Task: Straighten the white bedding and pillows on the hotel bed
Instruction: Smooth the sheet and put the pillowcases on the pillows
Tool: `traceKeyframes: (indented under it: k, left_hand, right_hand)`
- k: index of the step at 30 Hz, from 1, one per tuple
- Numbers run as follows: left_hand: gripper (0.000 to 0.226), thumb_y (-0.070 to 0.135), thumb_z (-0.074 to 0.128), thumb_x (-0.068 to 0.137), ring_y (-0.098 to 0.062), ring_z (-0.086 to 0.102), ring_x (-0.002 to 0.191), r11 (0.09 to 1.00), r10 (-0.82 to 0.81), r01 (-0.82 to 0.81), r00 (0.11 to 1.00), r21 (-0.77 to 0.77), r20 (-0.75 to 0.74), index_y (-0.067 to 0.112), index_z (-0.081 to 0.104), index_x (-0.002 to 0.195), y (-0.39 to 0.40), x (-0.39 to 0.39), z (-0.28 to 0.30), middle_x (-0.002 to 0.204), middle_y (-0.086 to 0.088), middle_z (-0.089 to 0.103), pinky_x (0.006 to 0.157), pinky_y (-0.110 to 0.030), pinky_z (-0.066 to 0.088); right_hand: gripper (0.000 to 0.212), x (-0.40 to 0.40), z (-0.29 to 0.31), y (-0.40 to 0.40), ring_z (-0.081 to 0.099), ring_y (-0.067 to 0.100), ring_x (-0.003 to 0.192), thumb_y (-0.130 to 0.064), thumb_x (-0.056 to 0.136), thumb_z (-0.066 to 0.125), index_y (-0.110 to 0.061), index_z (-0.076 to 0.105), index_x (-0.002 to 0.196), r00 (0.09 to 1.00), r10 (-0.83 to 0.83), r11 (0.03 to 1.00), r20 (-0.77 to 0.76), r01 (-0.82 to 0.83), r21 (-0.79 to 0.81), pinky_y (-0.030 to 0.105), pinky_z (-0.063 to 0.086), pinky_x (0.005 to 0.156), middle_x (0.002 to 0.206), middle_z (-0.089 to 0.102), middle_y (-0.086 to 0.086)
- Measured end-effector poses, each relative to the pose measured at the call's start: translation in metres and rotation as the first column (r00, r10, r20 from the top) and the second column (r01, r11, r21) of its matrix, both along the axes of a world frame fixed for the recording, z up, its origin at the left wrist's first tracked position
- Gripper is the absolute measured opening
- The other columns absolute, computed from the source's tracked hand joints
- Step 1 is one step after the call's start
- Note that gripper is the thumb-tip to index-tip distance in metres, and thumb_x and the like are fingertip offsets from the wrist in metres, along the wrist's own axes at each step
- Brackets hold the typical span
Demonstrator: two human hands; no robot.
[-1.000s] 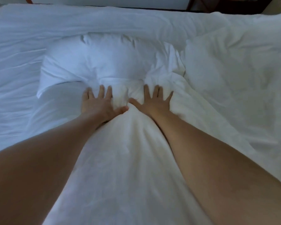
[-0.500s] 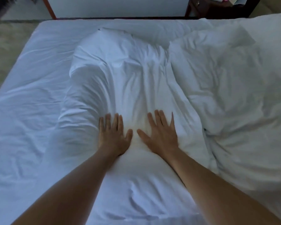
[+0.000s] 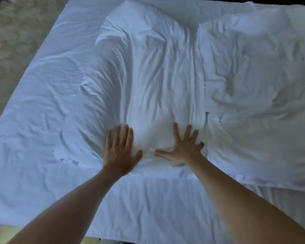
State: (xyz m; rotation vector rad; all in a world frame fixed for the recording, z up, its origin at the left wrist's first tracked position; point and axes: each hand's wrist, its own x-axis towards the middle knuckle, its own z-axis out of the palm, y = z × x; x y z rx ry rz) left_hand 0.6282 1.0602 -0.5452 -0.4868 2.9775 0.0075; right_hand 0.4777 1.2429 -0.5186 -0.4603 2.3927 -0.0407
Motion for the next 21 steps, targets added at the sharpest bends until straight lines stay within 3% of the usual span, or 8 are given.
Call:
traceKeyframes:
  k: [3,6,8,10,16,18,21]
  left_hand:
    - [0.078,0.061,0.033,0.087,-0.036,0.031,0.145,0.999,0.010,-0.009,1.000,-0.044,0.012,0.013,0.043,0.148,-0.022,-0.004,0.012,0.155,-0.013,0.037,0.114,-0.064,0.016]
    - [0.080,0.070,0.032,0.088,-0.030,0.003,0.152,0.974,0.227,-0.226,0.971,-0.027,0.075,0.032,0.017,0.156,-0.066,-0.006,0.034,0.165,-0.003,0.010,0.113,-0.069,0.002]
    - [0.096,0.084,0.039,0.078,-0.030,-0.015,0.150,0.888,0.434,-0.453,0.881,0.073,0.187,0.046,-0.008,0.152,-0.092,-0.003,0.047,0.164,0.002,-0.014,0.109,-0.071,0.002]
    - [0.115,0.095,0.044,0.059,-0.033,-0.020,0.148,0.763,0.560,-0.621,0.773,0.180,0.298,0.053,-0.022,0.144,-0.105,-0.003,0.052,0.162,-0.002,-0.023,0.109,-0.072,0.003]
    - [0.156,0.105,0.038,0.008,-0.036,-0.024,0.147,0.611,0.595,-0.745,0.655,0.267,0.465,0.052,-0.046,0.128,-0.130,-0.020,0.028,0.157,-0.017,-0.031,0.112,-0.069,-0.002]
    - [0.160,0.105,0.037,0.002,-0.036,-0.025,0.146,0.611,0.588,-0.750,0.644,0.253,0.490,0.051,-0.048,0.127,-0.140,-0.024,0.020,0.157,-0.020,-0.029,0.112,-0.069,-0.002]
    - [0.157,0.107,0.034,0.007,-0.041,-0.007,0.148,0.647,0.593,-0.738,0.646,0.193,0.481,0.050,-0.045,0.130,-0.157,-0.026,0.015,0.159,-0.024,-0.011,0.114,-0.065,0.008]
  right_hand:
    - [0.142,-0.015,0.015,0.006,-0.017,0.040,0.148,-0.090,0.052,0.064,-0.045,-0.036,0.143,0.994,0.053,0.999,0.100,-0.054,-0.001,0.068,0.012,0.114,0.157,-0.036,0.009]
    - [0.146,-0.019,0.016,0.010,-0.014,0.039,0.149,-0.080,0.053,0.075,-0.046,-0.034,0.143,0.992,0.079,0.997,0.102,-0.078,-0.009,0.067,0.017,0.113,0.158,-0.033,0.008]
    - [0.150,-0.019,0.013,0.006,-0.017,0.040,0.148,-0.076,0.051,0.079,-0.045,-0.037,0.142,0.991,0.070,0.997,0.112,-0.072,0.014,0.068,0.016,0.113,0.157,-0.036,0.009]
    - [0.155,-0.018,0.009,-0.003,-0.021,0.041,0.147,-0.073,0.049,0.082,-0.045,-0.041,0.139,0.990,0.046,0.998,0.134,-0.051,0.037,0.070,0.013,0.113,0.155,-0.039,0.011]
    - [0.165,-0.028,-0.008,-0.033,-0.022,0.048,0.144,-0.069,0.043,0.087,-0.042,-0.048,0.133,0.989,0.016,0.985,0.148,-0.041,0.166,0.075,0.013,0.108,0.150,-0.043,0.020]
    - [0.167,-0.031,-0.013,-0.040,-0.019,0.050,0.145,-0.070,0.040,0.088,-0.041,-0.048,0.133,0.990,0.008,0.982,0.139,-0.034,0.185,0.075,0.014,0.107,0.150,-0.042,0.021]
    - [0.170,-0.027,-0.021,-0.051,-0.013,0.051,0.145,-0.068,0.038,0.089,-0.040,-0.048,0.133,0.997,-0.021,0.982,0.074,0.007,0.187,0.073,0.014,0.109,0.152,-0.038,0.022]
